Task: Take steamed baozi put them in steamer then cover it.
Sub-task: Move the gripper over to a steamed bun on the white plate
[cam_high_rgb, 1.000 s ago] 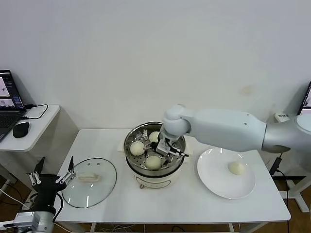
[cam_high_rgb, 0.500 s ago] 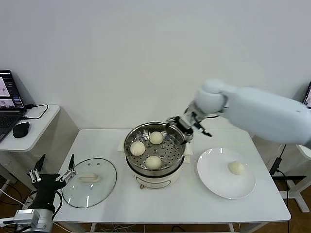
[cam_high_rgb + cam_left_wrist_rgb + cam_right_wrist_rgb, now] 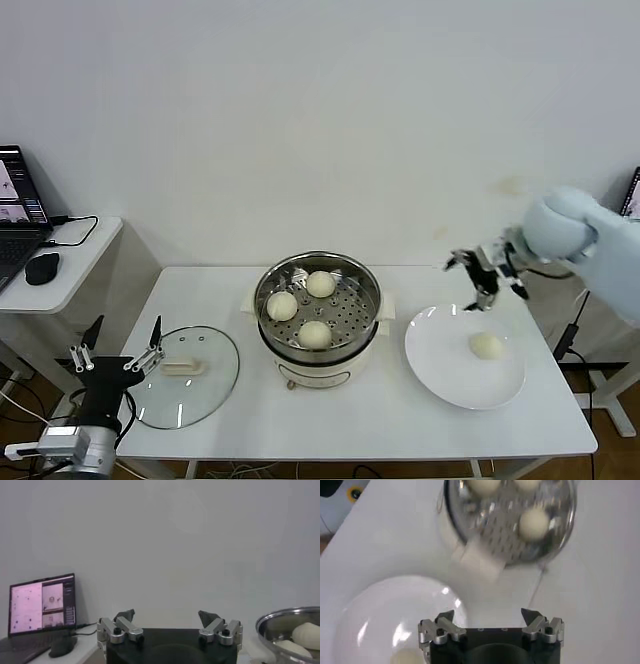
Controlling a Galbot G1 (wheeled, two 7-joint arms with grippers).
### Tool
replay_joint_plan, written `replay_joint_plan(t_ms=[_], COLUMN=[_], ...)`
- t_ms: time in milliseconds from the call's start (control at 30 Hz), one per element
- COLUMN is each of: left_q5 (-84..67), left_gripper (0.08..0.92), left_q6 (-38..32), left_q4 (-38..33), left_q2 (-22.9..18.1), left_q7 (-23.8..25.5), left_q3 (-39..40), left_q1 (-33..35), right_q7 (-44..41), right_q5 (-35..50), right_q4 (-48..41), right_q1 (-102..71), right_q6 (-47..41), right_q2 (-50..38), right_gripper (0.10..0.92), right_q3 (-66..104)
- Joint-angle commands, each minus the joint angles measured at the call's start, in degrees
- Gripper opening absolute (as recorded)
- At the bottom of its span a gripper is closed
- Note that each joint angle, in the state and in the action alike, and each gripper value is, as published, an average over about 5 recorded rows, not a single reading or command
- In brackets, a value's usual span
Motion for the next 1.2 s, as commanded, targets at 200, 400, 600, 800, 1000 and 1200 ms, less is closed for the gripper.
replay_joint_plan(t_ms=[200,400,600,800,1000,1200], left_q5=[0.0,0.1,0.2,0.2,0.3,0.3], left_gripper=[0.823,0.823,0.823,0.823,0.823,0.823], left_q6=[0.2,0.4,0.4,0.4,0.4,0.3], left_q4=[-0.3,-0.7,-0.8,-0.8,-0.5,-0.3], left_q2=[0.4,0.2,0.0,-0.2,-0.2,-0.4], left_q7=[-0.1,-0.1,-0.1,-0.1,-0.1,-0.1], left_q3=[-0.5,-0.8,-1.4,-1.4,-1.3,-0.9], left_q1=[0.5,0.9,1.5,1.7,1.4,1.2], right_q7=[0.5,1.3,2.2,2.9,3.5,4.0], right_q5=[-13.8,-16.8,-18.3,-19.0,-20.0,-20.6], right_q4=[-9.4,-14.3,-18.3,-21.8,-24.4,-27.1], right_q1=[-34.4,-35.4,-33.9,-32.8,-32.3,-31.5], right_q6=[-0.2,0.9,1.8,2.6,2.7,2.9], right_q2=[-1.9,2.9,7.5,11.0,13.3,14.7], right_gripper=[0.823,0.822,0.823,0.823,0.823,0.773], right_q3=[27.6,28.0,27.5,26.9,27.0,27.1])
